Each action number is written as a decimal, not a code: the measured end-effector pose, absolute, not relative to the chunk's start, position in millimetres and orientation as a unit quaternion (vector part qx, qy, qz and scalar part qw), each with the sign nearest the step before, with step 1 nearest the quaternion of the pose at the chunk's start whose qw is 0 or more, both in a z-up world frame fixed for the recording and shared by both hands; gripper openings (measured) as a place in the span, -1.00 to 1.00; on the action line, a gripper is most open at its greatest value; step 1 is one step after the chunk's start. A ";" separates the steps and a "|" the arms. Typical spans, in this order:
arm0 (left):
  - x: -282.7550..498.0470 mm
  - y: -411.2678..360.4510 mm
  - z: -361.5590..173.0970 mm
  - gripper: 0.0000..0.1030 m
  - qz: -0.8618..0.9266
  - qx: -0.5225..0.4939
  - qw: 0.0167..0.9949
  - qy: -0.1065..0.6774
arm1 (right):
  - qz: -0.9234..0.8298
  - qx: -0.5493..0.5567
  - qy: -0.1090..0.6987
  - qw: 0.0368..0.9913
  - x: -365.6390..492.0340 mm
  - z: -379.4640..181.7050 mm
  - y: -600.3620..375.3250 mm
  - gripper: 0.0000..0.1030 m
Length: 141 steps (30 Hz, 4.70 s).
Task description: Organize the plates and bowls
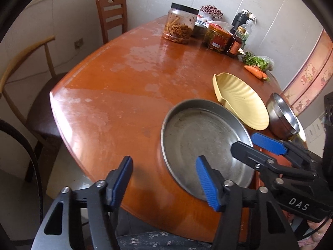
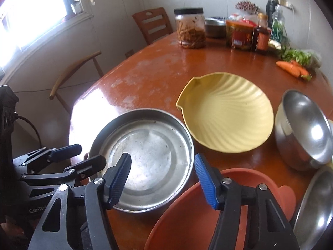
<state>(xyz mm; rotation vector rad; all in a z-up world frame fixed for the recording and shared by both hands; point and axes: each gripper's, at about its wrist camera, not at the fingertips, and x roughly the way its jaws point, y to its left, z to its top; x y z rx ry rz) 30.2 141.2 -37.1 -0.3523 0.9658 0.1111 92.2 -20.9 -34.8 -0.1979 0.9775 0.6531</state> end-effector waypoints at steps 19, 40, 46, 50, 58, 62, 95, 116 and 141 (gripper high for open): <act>44.0 168.1 -31.9 -0.46 0.054 -0.171 0.872 0.455 | 0.362 -0.066 0.462 0.807 94.5 -24.7 11.4 0.07; 59.7 186.0 -30.8 -0.45 0.068 -0.159 0.872 0.458 | 0.343 -0.061 0.480 0.805 115.7 -32.4 20.8 0.09; 67.4 198.2 -34.8 -0.45 0.079 -0.160 0.870 0.460 | 0.348 -0.043 0.492 0.796 126.3 -40.6 31.9 0.09; 68.8 199.5 -36.1 -0.45 0.079 -0.160 0.869 0.461 | 0.349 -0.042 0.499 0.792 130.0 -45.9 34.6 0.09; 70.1 199.5 -37.6 -0.40 0.079 -0.160 0.870 0.459 | 0.348 -0.040 0.495 0.795 129.0 -45.2 34.3 0.10; 67.1 199.8 -35.3 -0.29 0.088 -0.160 0.871 0.456 | 0.346 -0.041 0.488 0.800 126.9 -40.6 31.1 0.12; 36.4 65.6 5.0 -0.06 -0.011 -0.091 0.897 0.433 | 0.256 -0.014 0.408 0.876 14.5 16.8 -142.4 0.39; 60.5 6.1 -36.7 -0.06 -0.091 -0.075 0.865 0.489 | 0.259 0.006 0.457 0.851 11.8 -37.0 -167.7 0.29; 30.6 73.6 0.4 -0.06 -0.041 -0.102 0.893 0.437 | 0.310 -0.071 0.417 0.851 15.8 -8.5 -92.6 0.20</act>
